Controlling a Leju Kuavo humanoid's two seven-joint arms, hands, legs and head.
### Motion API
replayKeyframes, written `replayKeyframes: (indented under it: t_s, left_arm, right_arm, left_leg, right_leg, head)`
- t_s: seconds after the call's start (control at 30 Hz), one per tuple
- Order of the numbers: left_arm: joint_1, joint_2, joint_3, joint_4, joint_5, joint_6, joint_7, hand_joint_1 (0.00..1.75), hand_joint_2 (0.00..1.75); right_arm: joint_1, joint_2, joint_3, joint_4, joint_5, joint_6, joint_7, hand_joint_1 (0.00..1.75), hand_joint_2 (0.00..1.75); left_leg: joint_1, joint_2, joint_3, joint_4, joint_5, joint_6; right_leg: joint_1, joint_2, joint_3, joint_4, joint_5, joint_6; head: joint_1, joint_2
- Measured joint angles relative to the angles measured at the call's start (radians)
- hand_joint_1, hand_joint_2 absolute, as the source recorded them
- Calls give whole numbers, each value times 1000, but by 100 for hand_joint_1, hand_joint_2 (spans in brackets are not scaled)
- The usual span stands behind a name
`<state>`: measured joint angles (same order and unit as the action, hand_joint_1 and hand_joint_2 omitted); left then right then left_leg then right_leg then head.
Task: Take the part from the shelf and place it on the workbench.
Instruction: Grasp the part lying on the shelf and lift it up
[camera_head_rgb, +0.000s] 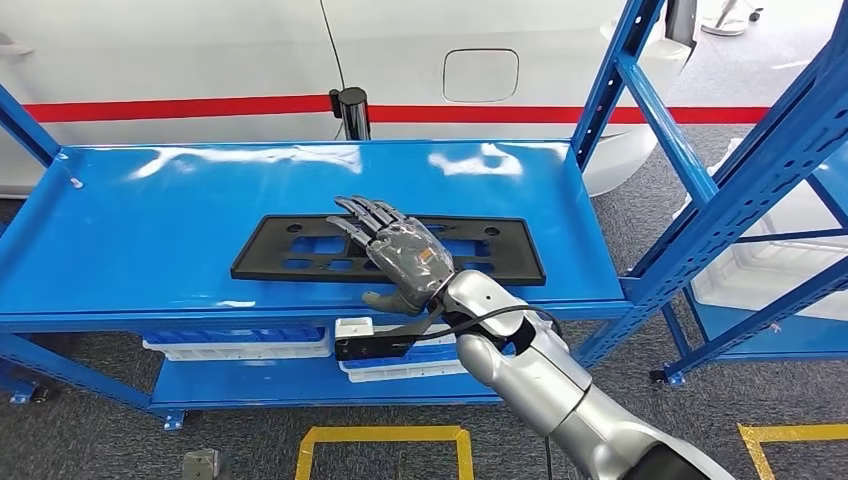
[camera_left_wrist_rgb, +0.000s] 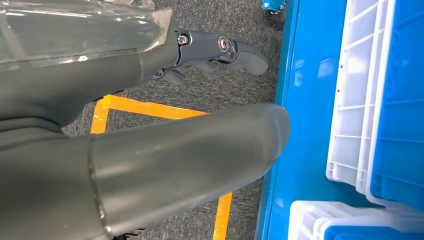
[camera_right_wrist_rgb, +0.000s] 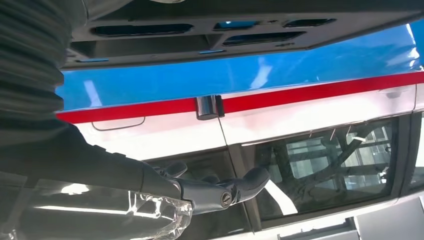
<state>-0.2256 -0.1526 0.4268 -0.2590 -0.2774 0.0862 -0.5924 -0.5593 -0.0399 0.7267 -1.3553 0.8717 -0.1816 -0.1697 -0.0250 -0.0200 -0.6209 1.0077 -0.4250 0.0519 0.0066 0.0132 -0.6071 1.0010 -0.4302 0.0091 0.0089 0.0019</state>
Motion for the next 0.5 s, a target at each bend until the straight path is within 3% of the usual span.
replayKeyframes:
  t_s: [0.5]
  left_arm:
    - [2,0,-5,0,12,0,-1,0,0]
  right_arm:
    - [-73,76,5,186,-23,28,14,0,175]
  left_leg:
    - [0,0,0,0,0,0]
  right_leg:
    - [0,0,0,0,0,0]
  head:
    - [0,0]
